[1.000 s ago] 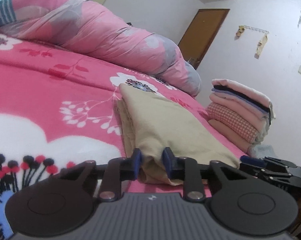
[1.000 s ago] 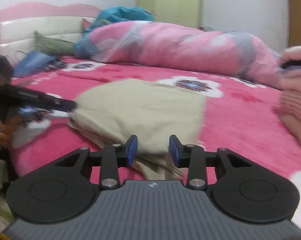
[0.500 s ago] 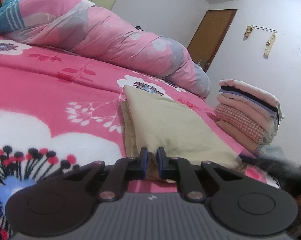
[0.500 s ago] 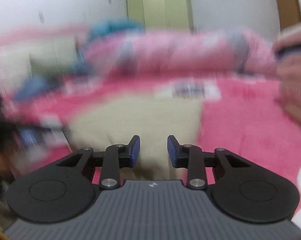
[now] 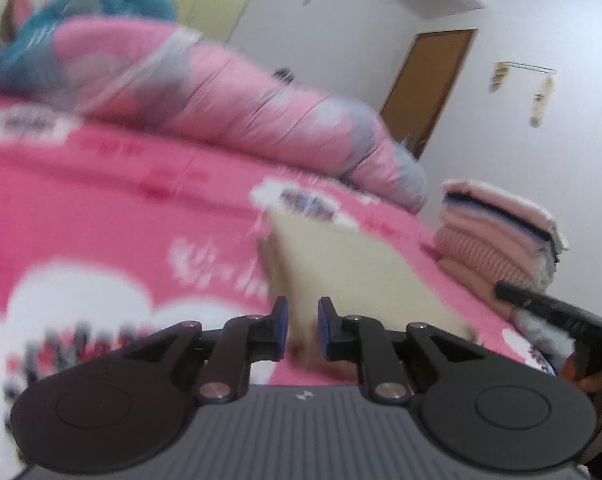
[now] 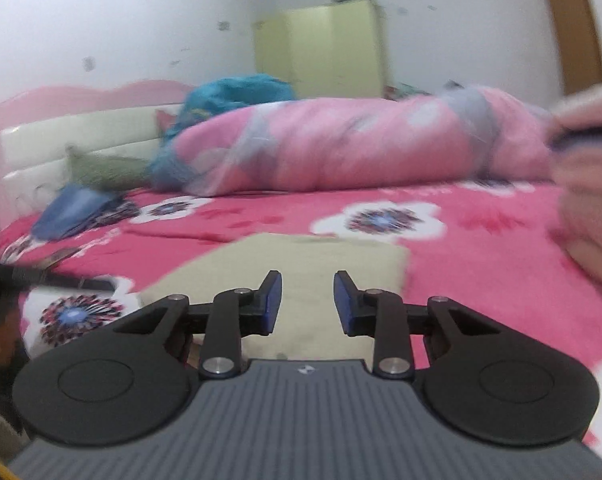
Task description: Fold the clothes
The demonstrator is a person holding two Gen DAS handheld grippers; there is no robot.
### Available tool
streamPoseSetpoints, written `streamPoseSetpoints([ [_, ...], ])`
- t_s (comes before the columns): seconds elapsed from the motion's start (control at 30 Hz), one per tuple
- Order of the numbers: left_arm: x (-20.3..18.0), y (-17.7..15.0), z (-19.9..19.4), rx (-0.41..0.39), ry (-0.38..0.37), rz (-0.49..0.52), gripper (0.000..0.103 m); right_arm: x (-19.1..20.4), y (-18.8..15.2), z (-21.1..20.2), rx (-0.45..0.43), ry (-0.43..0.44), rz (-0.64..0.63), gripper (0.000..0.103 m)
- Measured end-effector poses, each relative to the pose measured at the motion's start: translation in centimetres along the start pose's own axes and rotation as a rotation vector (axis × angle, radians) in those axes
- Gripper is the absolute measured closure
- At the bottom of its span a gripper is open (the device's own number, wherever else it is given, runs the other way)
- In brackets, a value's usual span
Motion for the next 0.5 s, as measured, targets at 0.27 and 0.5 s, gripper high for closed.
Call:
streamPoseSetpoints([
  [0.27,-4.2,-1.1,7.1,0.151,-0.065,0.125,0.079,0.9,-3.5,2.7,0.142,0.008,0.042,0.081],
  [0.5,-7.7,-0.9,6.3,0.142,-0.125,0.289,0.061,-4.1,-3.8,-3.9,0.094,-0.068,0.265,0.080],
])
Point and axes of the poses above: each gripper's, at about its wrist camera, not at the fingertips, and z roughly the way its jaws point, x to its left, y to its top, the point moved 7 cm from there along z, roughly the way its jaws point, and after that the axes turned 2 degrees about x, right-handed, at the moved point
